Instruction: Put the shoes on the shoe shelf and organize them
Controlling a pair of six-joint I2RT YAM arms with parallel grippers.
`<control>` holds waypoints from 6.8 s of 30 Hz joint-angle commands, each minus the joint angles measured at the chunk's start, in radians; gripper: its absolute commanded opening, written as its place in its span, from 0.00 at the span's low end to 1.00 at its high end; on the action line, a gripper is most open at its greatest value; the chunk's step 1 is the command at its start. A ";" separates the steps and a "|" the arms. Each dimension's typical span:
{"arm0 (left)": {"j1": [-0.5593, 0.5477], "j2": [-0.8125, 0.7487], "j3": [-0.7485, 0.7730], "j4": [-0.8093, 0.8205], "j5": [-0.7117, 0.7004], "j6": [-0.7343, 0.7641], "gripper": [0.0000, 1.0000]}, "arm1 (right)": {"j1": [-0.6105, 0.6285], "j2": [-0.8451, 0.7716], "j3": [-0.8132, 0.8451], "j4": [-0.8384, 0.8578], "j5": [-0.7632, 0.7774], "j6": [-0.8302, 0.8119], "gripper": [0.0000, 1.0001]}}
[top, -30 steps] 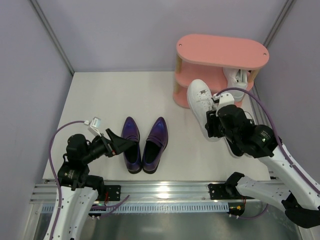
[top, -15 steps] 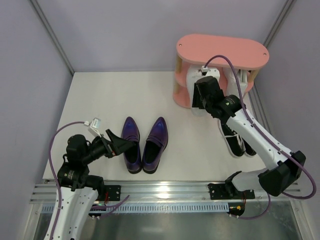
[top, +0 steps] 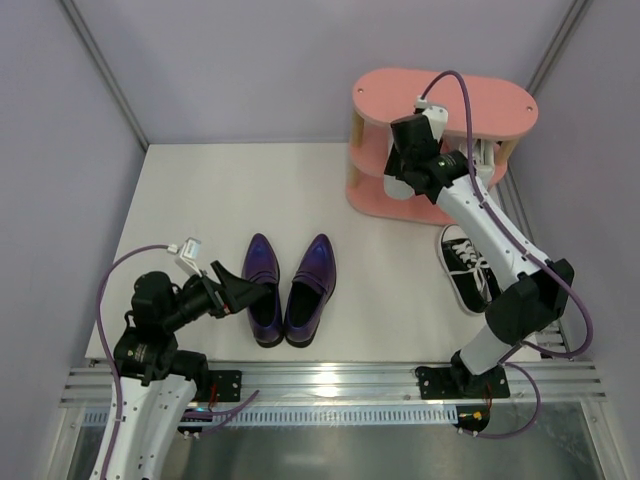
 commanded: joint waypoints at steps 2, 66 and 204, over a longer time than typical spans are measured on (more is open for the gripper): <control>-0.007 -0.011 0.014 -0.015 0.013 0.029 1.00 | -0.051 -0.038 0.043 0.143 0.066 0.018 0.04; -0.434 1.333 1.009 0.400 -0.481 0.102 0.00 | -0.988 -0.434 -0.656 0.697 -1.004 0.207 0.04; -0.624 2.095 1.609 0.719 -0.442 -0.180 0.00 | -0.685 -0.364 -0.746 0.479 -0.805 0.040 0.04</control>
